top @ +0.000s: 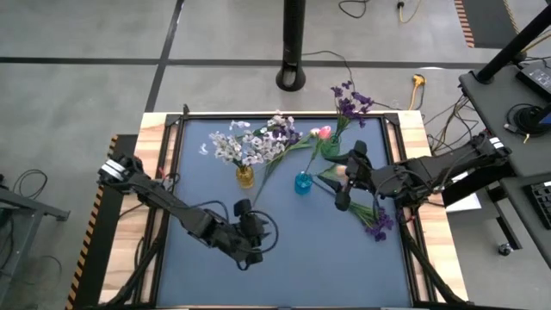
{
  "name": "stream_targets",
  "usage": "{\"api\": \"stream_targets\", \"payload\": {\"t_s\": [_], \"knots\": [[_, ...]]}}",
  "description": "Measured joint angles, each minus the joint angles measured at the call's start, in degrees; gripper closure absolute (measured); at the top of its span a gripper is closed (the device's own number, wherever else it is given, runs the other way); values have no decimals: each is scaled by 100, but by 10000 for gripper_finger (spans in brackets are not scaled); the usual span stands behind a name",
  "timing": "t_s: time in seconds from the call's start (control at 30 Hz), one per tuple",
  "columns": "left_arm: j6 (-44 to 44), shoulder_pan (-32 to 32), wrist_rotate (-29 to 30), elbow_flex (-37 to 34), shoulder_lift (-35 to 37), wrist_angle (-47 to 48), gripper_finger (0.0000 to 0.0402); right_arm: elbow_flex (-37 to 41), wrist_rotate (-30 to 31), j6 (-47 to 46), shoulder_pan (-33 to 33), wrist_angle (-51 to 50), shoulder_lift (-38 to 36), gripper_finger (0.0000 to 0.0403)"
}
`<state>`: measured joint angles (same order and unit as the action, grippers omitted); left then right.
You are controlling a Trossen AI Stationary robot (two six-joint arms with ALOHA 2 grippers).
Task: Sort flowers into vase by color
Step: Put the top violet flowers into the green flower vase
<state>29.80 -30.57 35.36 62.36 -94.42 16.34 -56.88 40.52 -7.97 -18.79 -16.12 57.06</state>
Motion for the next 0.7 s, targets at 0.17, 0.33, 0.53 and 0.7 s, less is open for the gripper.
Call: {"api": "stream_targets", "payload": {"t_s": [0.17, 0.33, 0.53, 0.7], "knots": [[449, 42, 189, 440, -241, 889, 231, -2, 8, -19, -141, -9, -81, 126], [573, 39, 296, 677, -451, 1321, 194, -2, 0, 29, -288, -68, -157, 125], [563, 42, 294, 796, -672, 1476, 175, -2, 3, 16, -501, -174, -345, 124], [566, 42, 297, 801, -777, 1472, 173, -2, 1, -136, -685, -299, -455, 127]]}}
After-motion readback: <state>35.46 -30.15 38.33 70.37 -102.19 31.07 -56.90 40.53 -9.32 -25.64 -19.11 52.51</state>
